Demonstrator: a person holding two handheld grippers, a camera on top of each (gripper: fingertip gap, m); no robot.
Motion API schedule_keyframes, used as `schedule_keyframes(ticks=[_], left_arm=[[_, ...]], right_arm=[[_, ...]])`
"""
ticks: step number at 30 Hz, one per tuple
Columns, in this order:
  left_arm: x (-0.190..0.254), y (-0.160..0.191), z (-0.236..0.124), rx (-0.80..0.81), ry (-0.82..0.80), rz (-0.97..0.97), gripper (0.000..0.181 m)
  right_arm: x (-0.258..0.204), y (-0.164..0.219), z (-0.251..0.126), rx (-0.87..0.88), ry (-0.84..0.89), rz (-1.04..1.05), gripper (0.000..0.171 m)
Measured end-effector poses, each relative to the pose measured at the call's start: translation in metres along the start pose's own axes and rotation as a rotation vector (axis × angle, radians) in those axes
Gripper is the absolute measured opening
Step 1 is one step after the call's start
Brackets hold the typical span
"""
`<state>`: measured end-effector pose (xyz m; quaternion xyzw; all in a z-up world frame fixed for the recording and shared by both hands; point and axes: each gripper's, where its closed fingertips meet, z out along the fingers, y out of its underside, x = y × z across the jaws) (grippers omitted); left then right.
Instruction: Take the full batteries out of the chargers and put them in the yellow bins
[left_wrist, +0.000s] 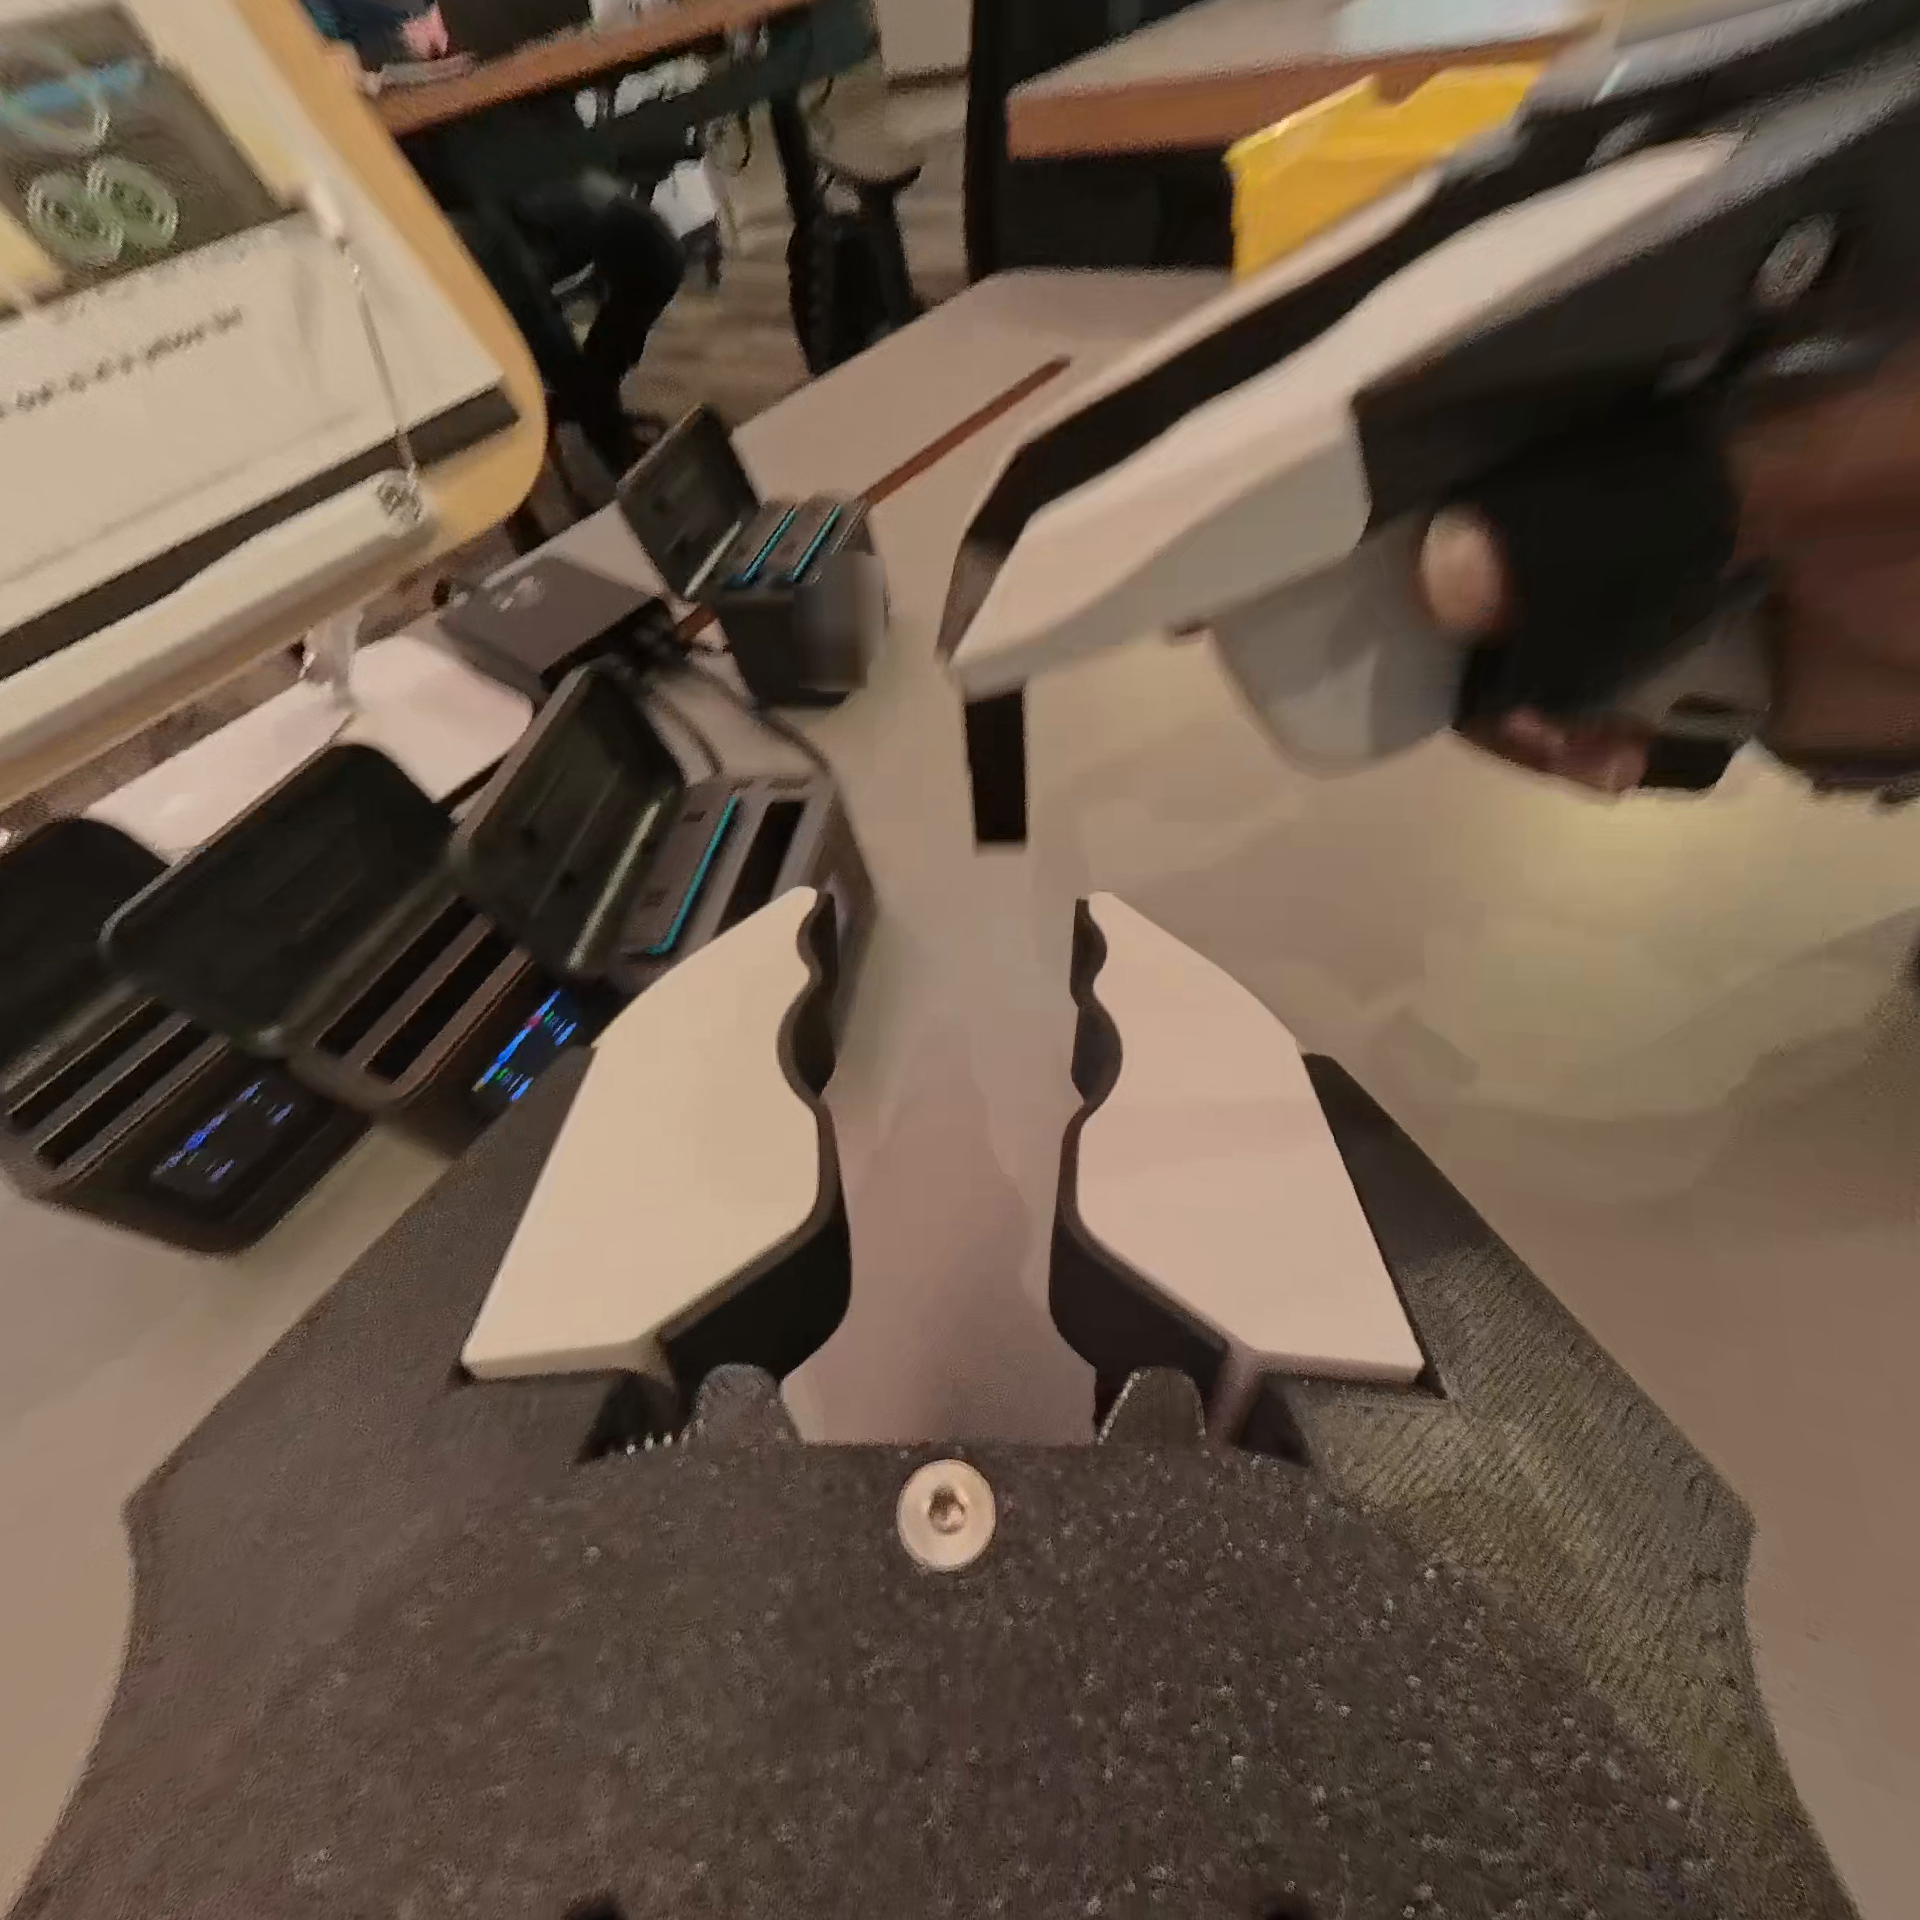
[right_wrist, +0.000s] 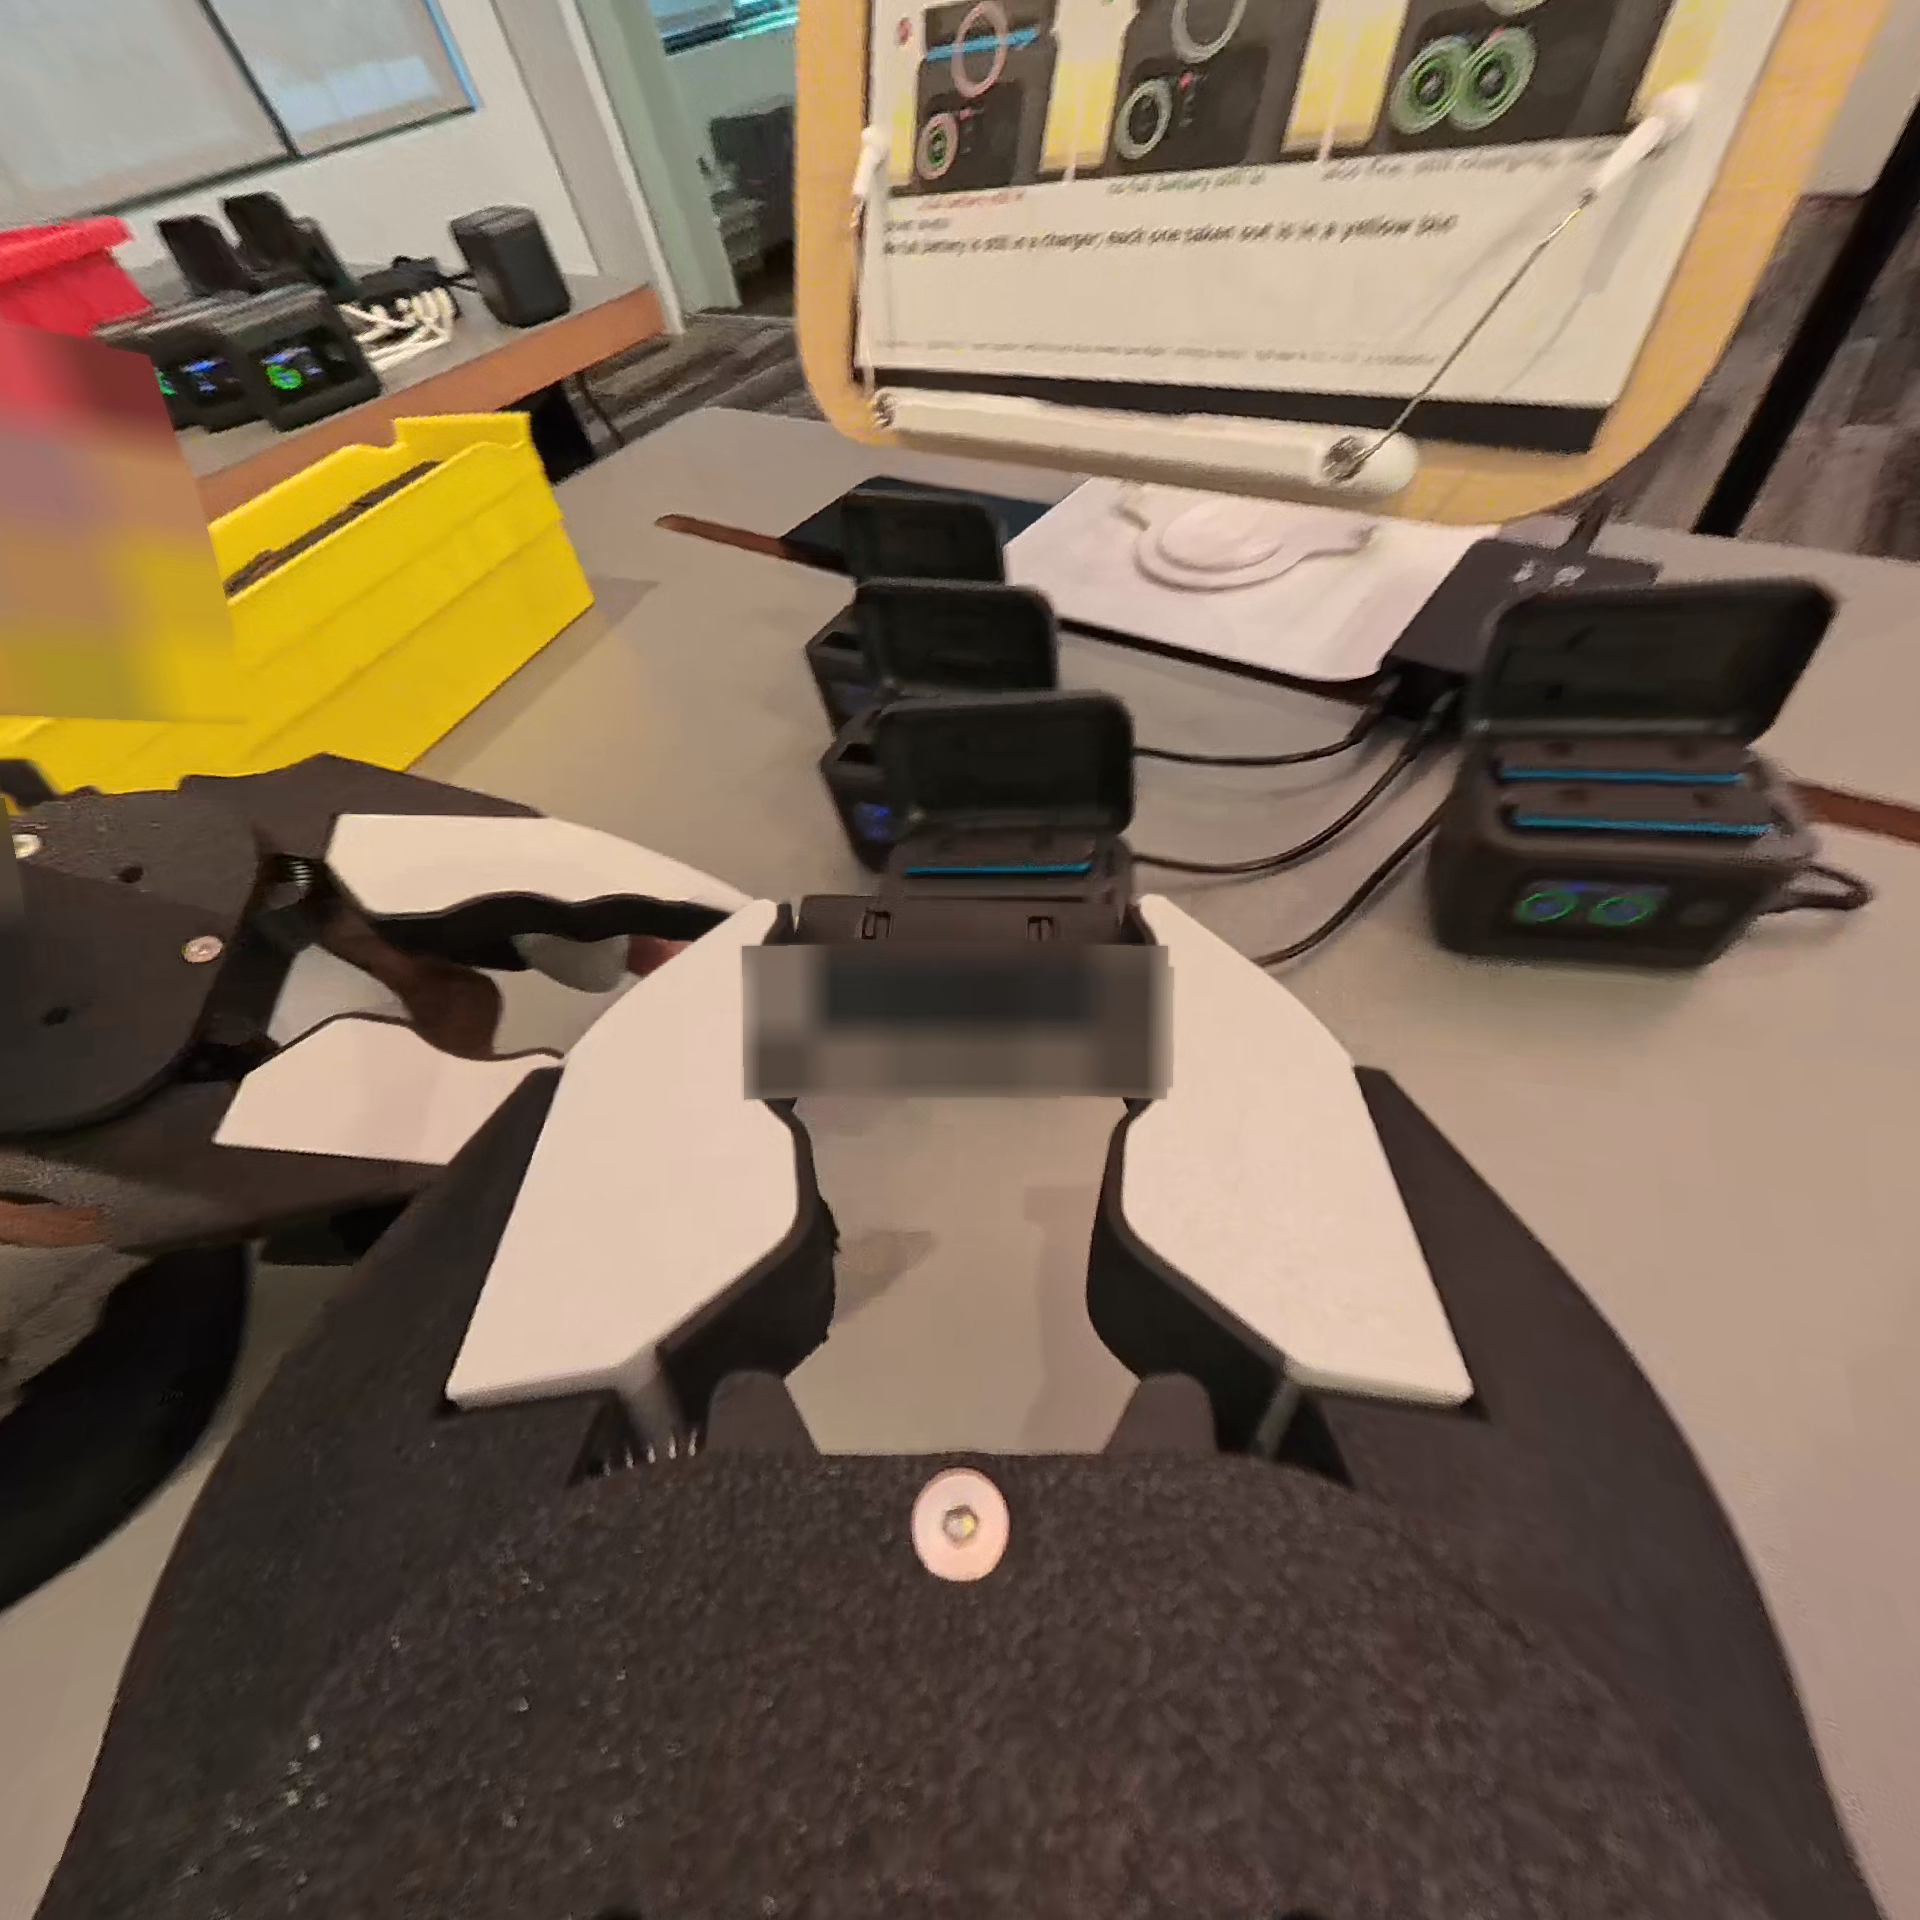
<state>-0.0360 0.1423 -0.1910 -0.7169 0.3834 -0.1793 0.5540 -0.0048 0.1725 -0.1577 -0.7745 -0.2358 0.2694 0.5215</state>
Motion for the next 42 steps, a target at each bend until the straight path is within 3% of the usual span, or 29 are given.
schedule_keyframes(ticks=[4, 7, 11, 15, 21, 27, 34, 37, 42], left_arm=[[0.026, -0.01, -0.001, 0.038, -0.012, 0.092, 0.041], [0.047, -0.008, -0.002, 0.052, 0.013, 0.105, 0.015], [0.067, -0.004, -0.003, 0.039, 0.049, 0.093, 0.011], [0.084, -0.004, -0.004, 0.047, 0.167, 0.081, 0.011], [0.109, -0.003, -0.011, 0.043, 0.33, 0.091, 0.011], [0.122, -0.001, -0.011, 0.036, 0.368, 0.127, 0.011], [0.129, -0.006, -0.011, 0.087, 0.378, 0.11, 0.013], [0.119, -0.006, -0.009, 0.079, 0.351, 0.057, 0.029], [0.093, -0.013, -0.009, 0.116, 0.243, 0.021, 0.024]], right_arm=[[-0.026, 0.014, -0.018, 0.009, -0.019, 0.099, 0.059], [-0.041, 0.024, -0.035, 0.021, -0.033, 0.168, 0.059], [-0.045, 0.037, -0.053, 0.018, -0.016, 0.133, 0.059], [-0.047, 0.05, -0.068, -0.086, -0.083, -0.073, 0.059], [-0.051, 0.063, -0.09, -0.265, -0.319, -0.47, 0.059], [-0.049, 0.075, -0.102, -0.428, -0.433, -0.873, 0.022], [-0.045, 0.074, -0.114, -0.523, -0.486, -1.039, 0.014], [-0.01, 0.046, -0.128, -0.562, -0.39, -1.092, 0.014], [0.106, -0.039, -0.174, -0.627, -0.098, -1.054, 0.014]])
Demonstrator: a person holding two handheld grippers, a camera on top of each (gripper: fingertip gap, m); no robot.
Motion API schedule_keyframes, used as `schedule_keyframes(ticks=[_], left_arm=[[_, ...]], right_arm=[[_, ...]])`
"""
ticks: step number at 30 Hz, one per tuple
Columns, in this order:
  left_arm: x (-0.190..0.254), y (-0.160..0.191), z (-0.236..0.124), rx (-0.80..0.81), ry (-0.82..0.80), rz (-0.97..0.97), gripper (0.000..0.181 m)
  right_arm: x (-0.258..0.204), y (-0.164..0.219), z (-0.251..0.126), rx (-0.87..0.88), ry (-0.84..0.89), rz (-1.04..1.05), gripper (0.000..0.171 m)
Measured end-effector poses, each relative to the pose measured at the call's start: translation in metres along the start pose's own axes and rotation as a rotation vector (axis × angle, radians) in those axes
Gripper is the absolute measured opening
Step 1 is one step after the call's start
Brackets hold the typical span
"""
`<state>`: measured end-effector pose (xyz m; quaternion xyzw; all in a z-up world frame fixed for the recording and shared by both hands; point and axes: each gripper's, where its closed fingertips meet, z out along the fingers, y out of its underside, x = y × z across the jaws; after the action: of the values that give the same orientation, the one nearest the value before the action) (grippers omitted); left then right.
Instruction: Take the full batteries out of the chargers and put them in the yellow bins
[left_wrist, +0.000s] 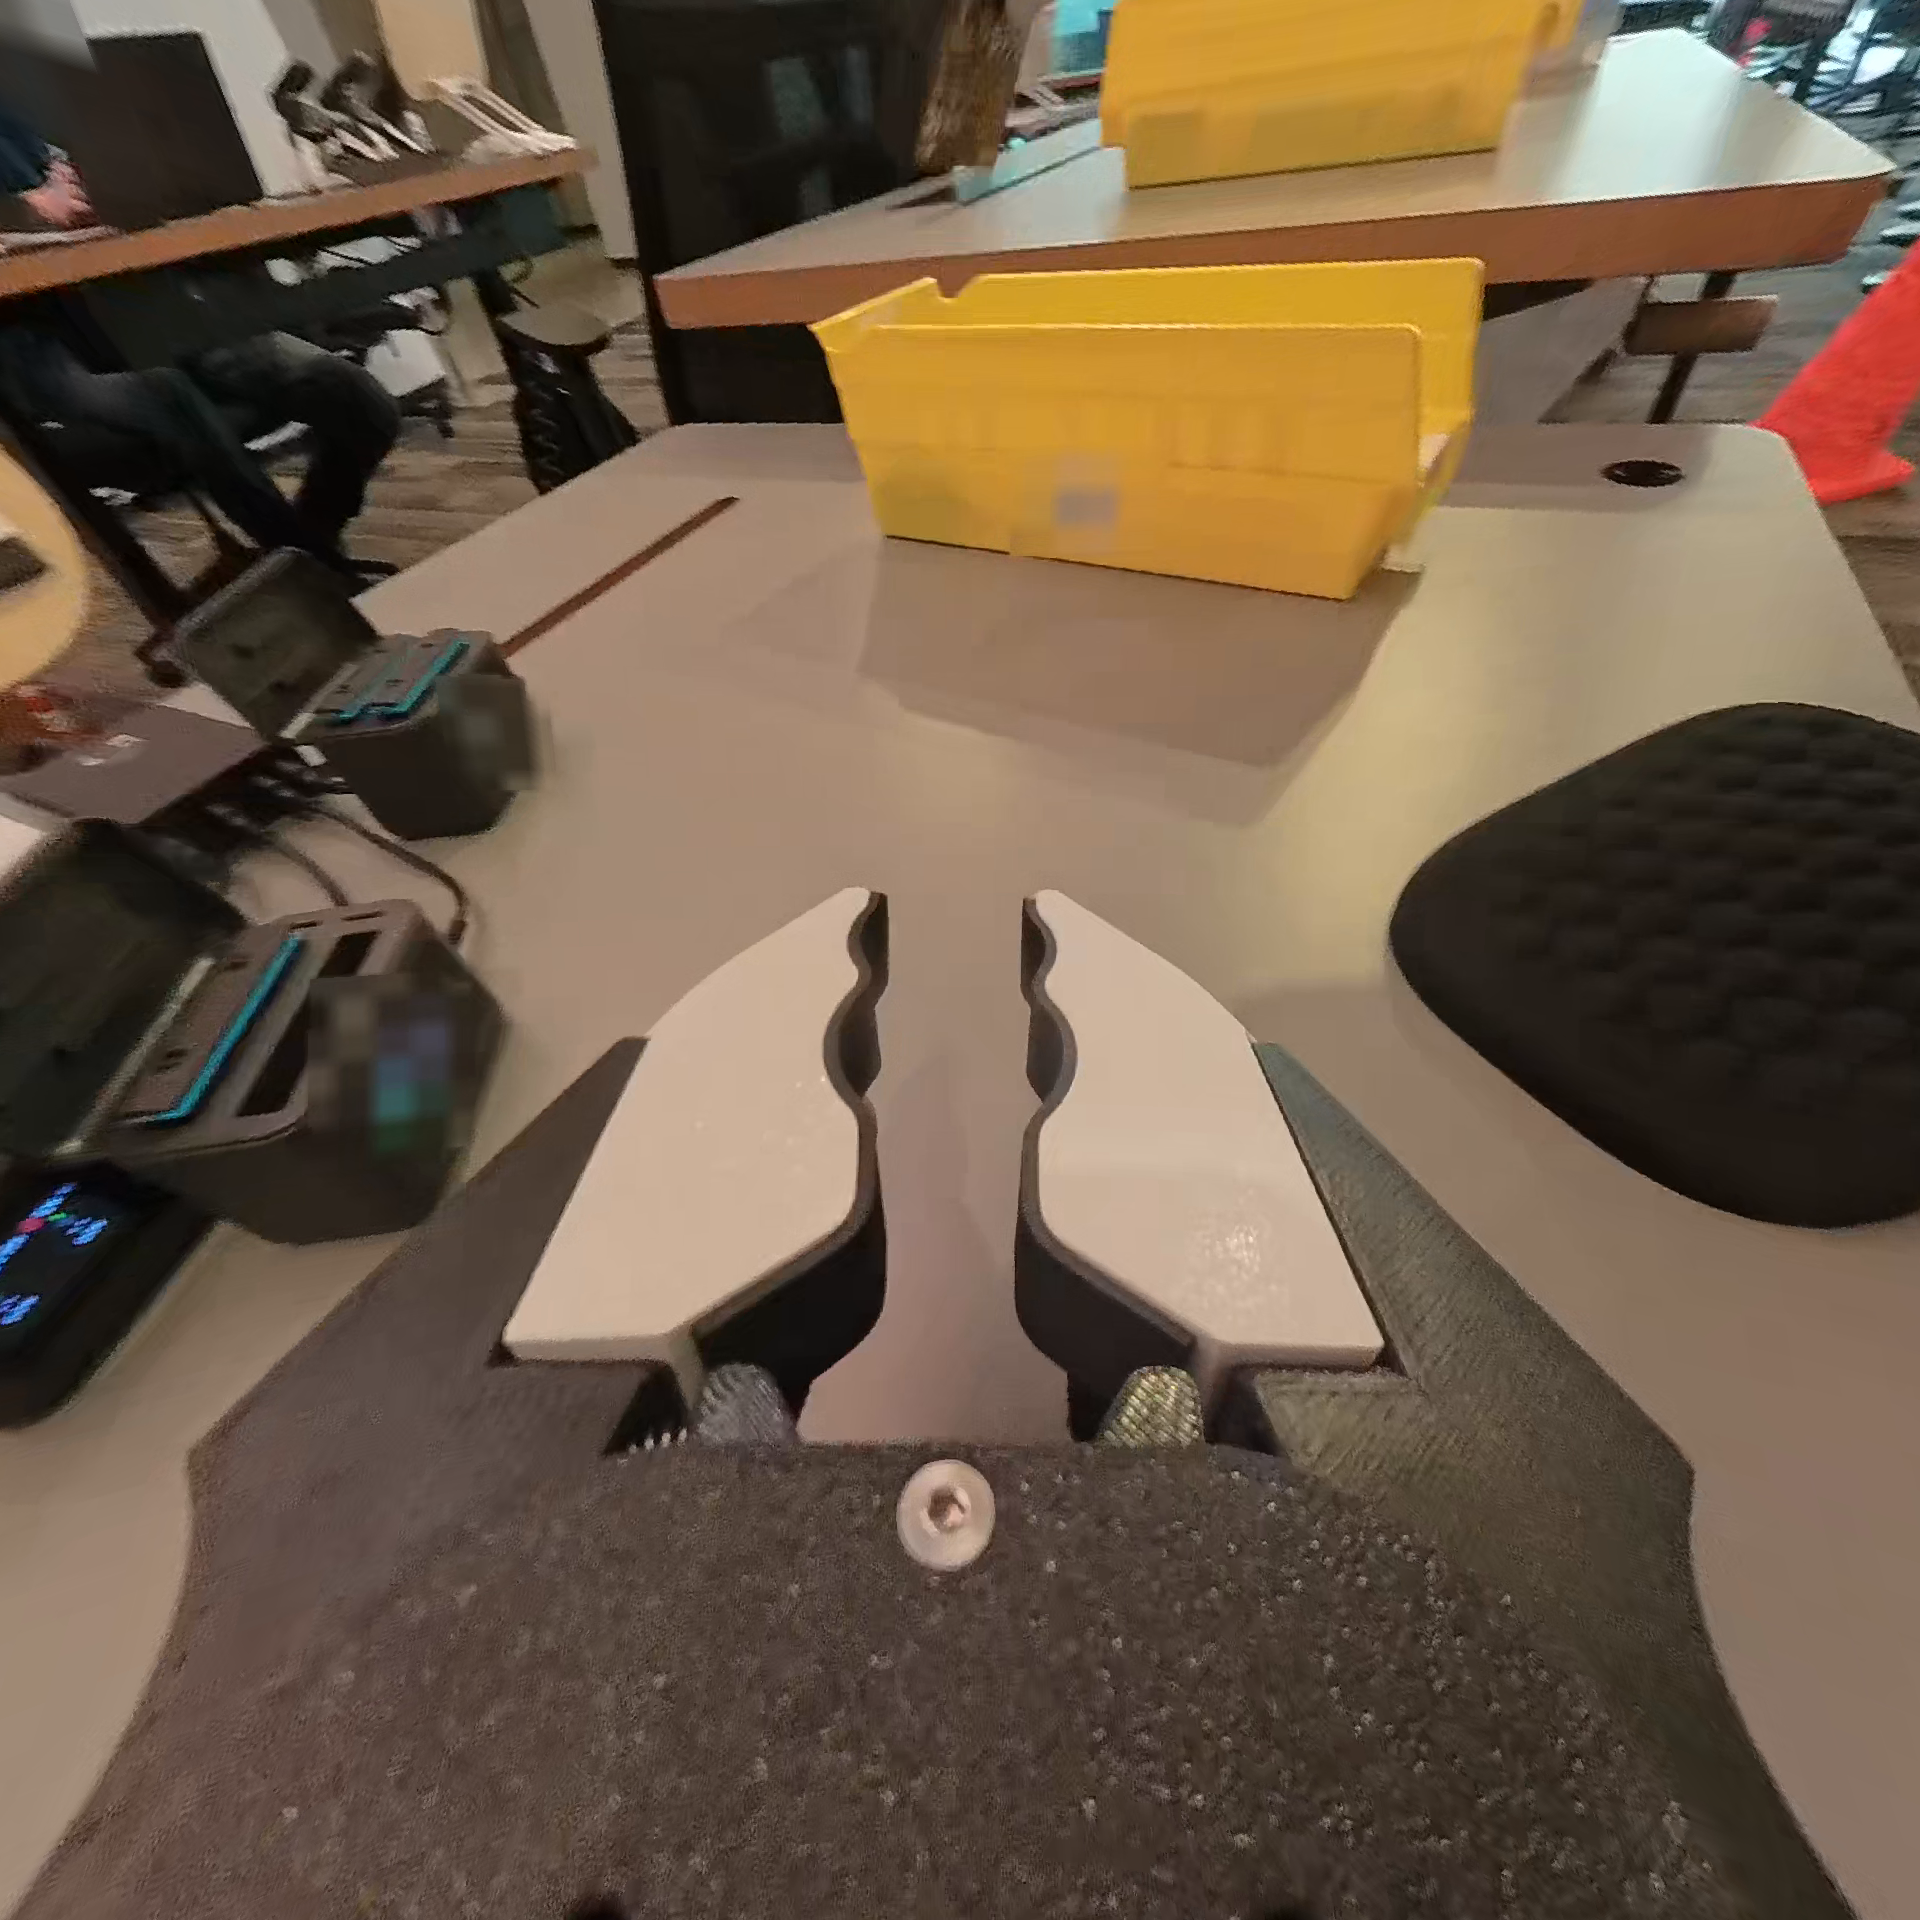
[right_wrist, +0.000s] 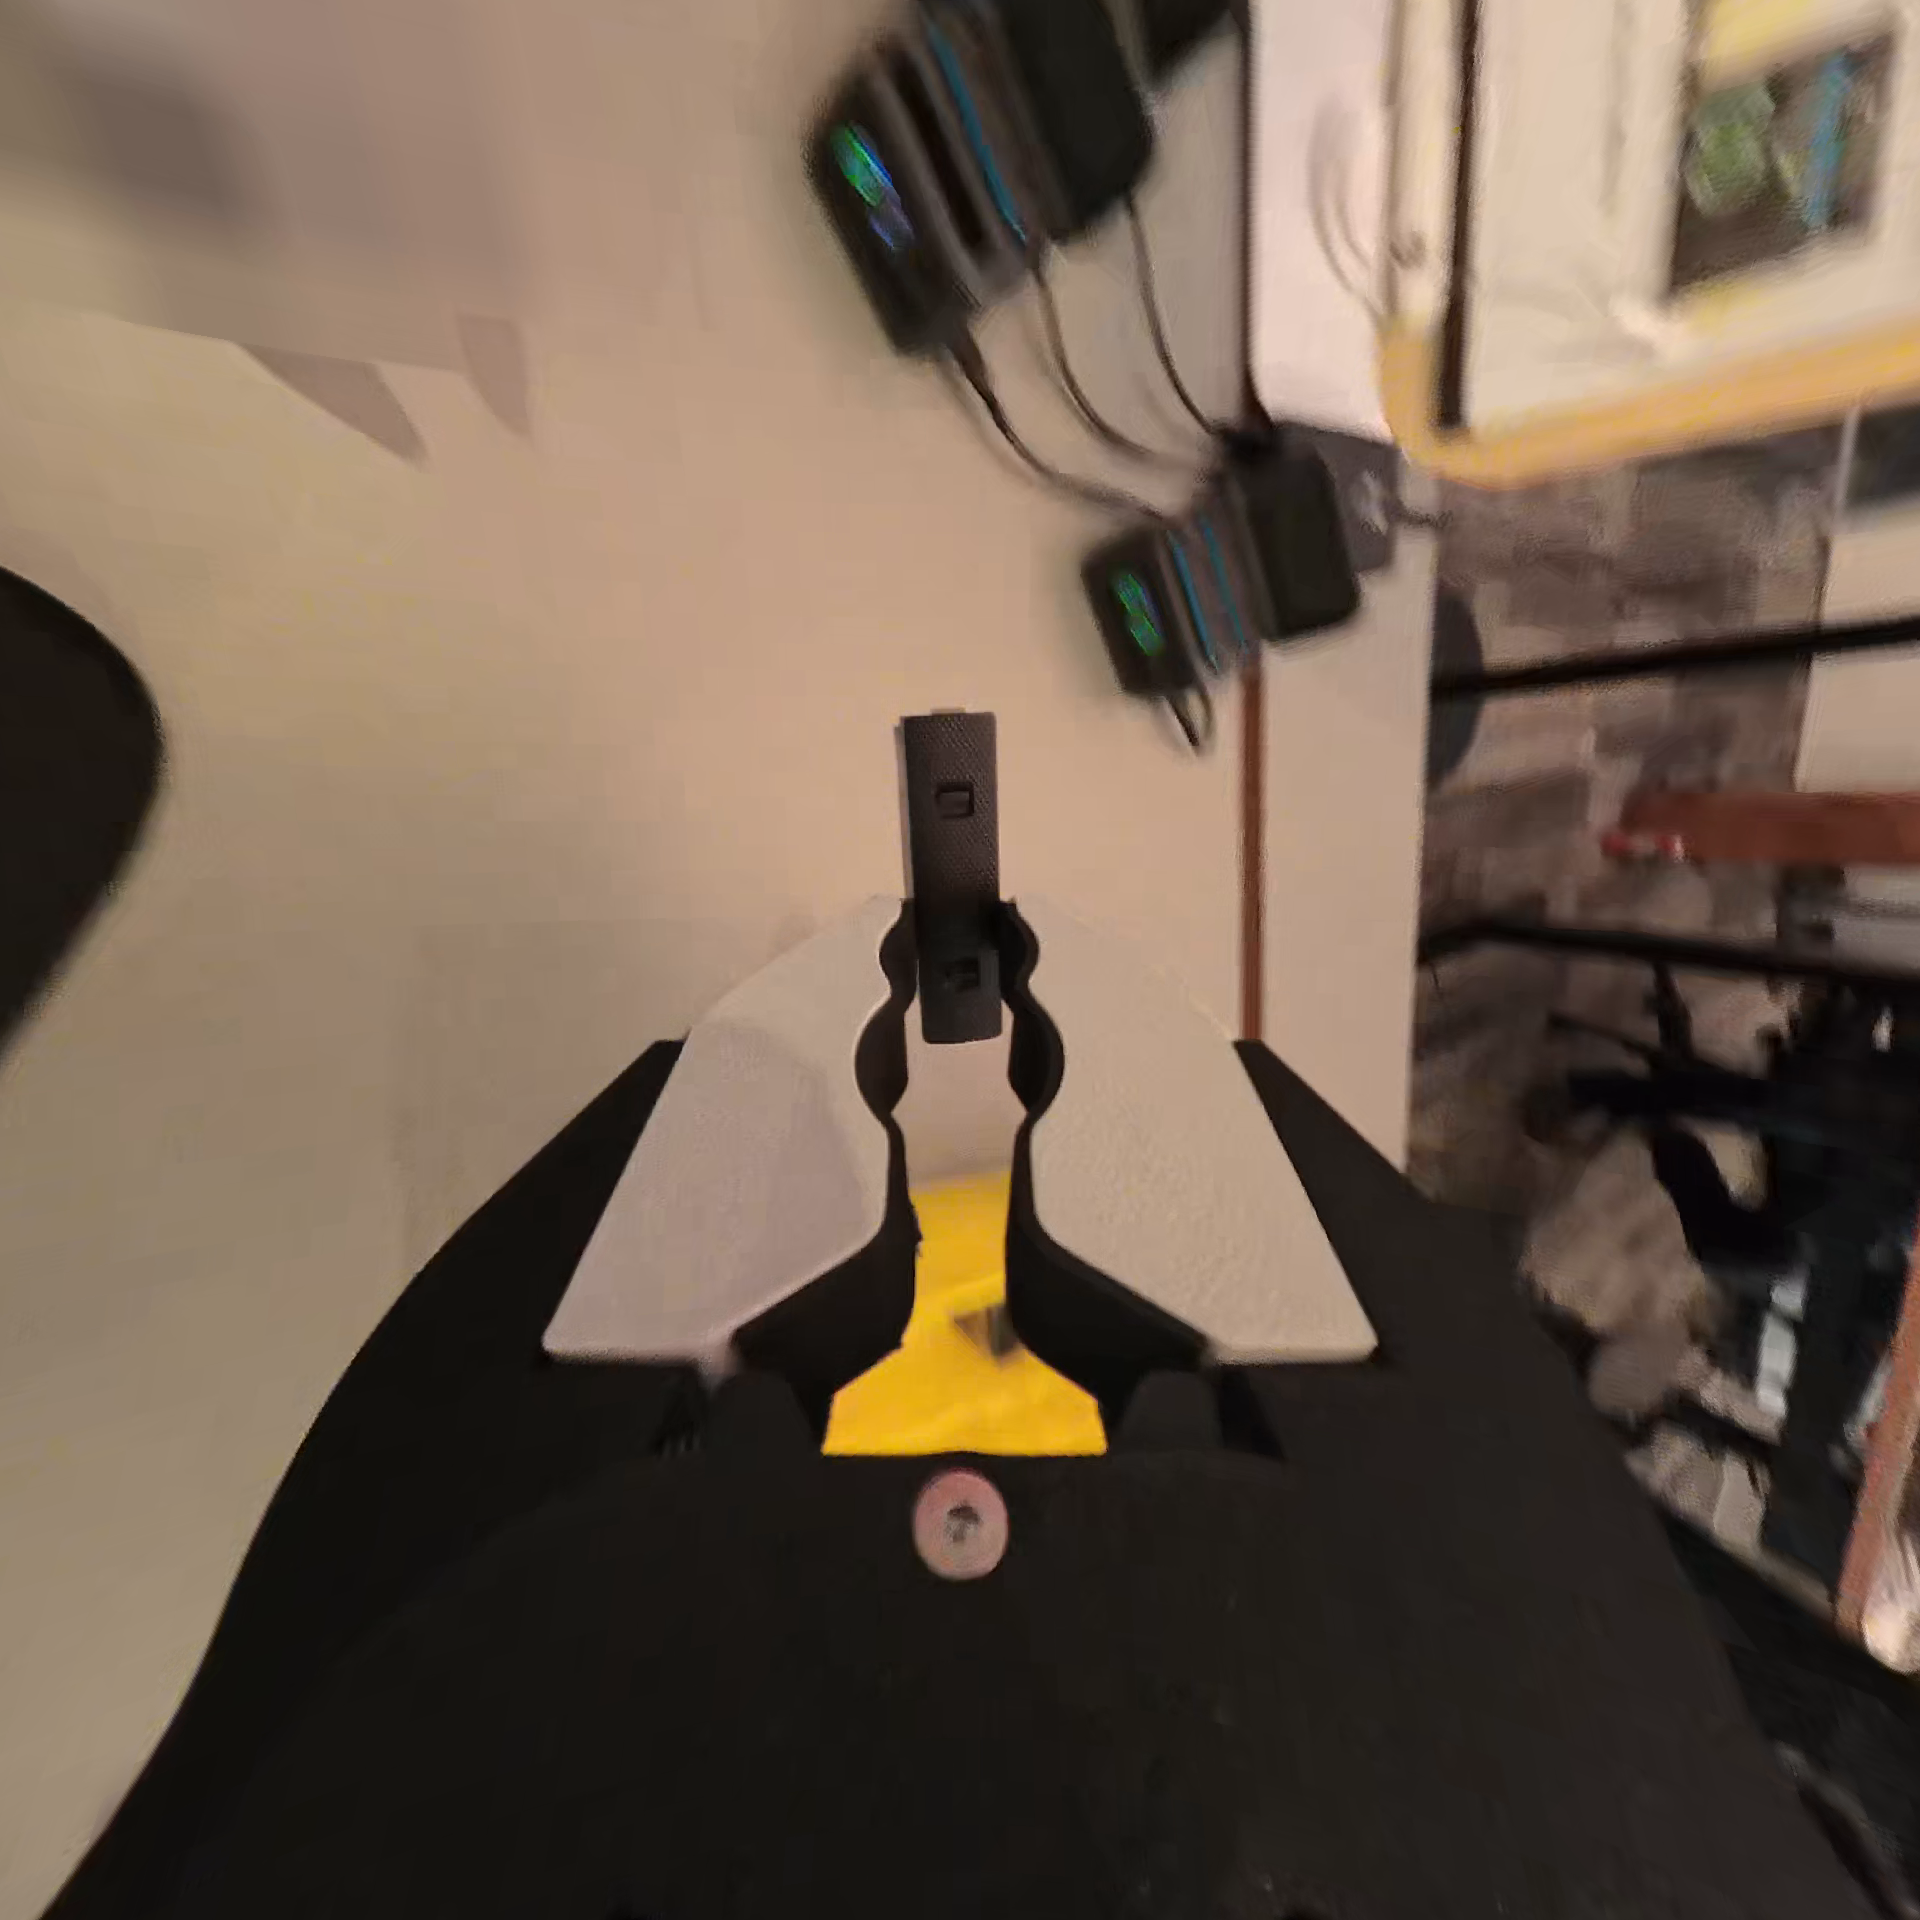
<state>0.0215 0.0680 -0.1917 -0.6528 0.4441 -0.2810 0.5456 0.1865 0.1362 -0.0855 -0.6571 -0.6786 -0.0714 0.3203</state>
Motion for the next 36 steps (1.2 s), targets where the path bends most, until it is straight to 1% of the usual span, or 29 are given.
schedule_keyframes(ticks=[3, 5, 8, 11, 17, 24, 29, 36], left_arm=[[-0.009, -0.004, -0.003, 0.024, -0.044, 0.011, 0.024], [-0.012, -0.005, -0.004, 0.032, -0.063, 0.014, 0.024], [-0.017, -0.002, -0.004, 0.024, -0.091, 0.026, 0.023], [-0.021, 0.002, -0.004, 0.013, -0.11, 0.023, 0.023], [-0.031, 0.006, -0.004, 0.003, -0.15, 0.019, 0.021], [-0.041, 0.006, -0.008, 0.011, -0.199, 0.018, 0.016], [-0.044, 0.009, -0.008, -0.001, -0.212, 0.028, 0.016], [-0.045, 0.013, -0.007, -0.016, -0.213, 0.033, 0.016]], right_arm=[[0.04, 0.07, -0.018, -0.119, 0.043, 0.065, 0.014], [0.048, 0.115, -0.017, -0.198, 0.018, 0.102, 0.014], [0.038, 0.169, -0.002, -0.304, -0.066, 0.135, 0.015], [0.021, 0.2, 0.016, -0.365, -0.144, 0.165, 0.014], [-0.002, 0.221, 0.051, -0.386, -0.237, 0.198, 0.014], [-0.014, 0.235, 0.077, -0.398, -0.276, 0.202, 0.014], [-0.013, 0.241, 0.089, -0.405, -0.251, 0.185, 0.015], [-0.001, 0.244, 0.09, -0.447, -0.185, 0.18, 0.02]])
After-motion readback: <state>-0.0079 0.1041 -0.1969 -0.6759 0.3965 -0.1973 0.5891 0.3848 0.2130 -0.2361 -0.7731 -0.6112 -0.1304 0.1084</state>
